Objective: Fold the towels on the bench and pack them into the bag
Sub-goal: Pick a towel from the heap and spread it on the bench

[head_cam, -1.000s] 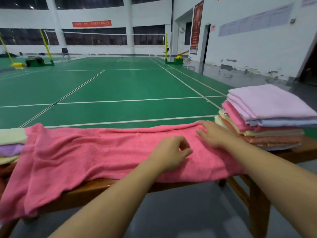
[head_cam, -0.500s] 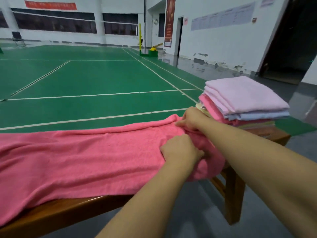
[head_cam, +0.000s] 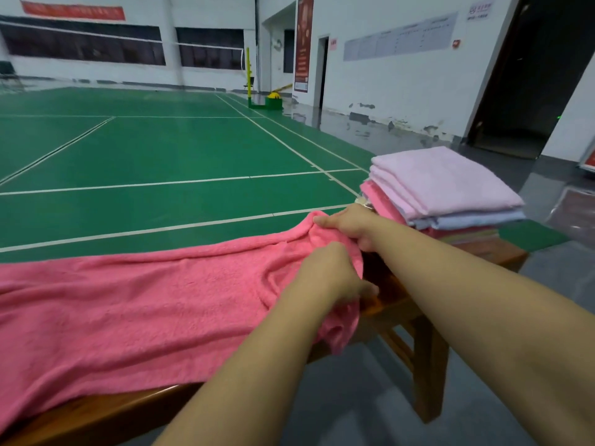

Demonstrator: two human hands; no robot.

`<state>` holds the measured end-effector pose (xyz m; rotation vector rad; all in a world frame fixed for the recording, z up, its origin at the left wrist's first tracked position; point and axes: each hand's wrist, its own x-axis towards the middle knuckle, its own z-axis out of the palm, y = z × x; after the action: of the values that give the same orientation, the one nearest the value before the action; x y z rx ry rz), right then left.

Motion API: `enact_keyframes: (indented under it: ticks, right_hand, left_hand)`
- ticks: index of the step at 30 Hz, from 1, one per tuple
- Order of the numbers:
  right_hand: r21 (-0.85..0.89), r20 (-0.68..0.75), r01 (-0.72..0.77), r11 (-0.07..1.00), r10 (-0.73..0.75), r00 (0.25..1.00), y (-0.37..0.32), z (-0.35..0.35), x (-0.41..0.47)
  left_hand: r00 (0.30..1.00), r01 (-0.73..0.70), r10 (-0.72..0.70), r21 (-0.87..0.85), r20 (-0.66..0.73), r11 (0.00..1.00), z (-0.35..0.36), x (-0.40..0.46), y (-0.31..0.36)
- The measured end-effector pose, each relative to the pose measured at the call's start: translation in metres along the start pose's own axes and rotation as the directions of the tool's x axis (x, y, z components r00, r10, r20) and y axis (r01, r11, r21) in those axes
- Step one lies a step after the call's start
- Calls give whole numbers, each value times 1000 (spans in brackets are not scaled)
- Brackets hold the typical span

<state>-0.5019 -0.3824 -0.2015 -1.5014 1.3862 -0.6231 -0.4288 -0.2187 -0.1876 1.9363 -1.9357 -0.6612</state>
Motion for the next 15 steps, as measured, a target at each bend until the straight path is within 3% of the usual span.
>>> enact_keyframes:
  ticks: [6,12,15]
  right_hand:
    - [192,80,-159,968,146,986,-11,3,-24]
    - [495,173,-125,860,44,984,-28,4,-28]
    - [556,135,-43,830,-40,990,-30,7,-32]
  left_hand:
    - [987,118,-107,85,-118,989,24,-1,-2]
    - [985,129,-122,51,-121,990,16,-2,-11]
    - [992,106,-116,-196,-45,975,7,-3,-25]
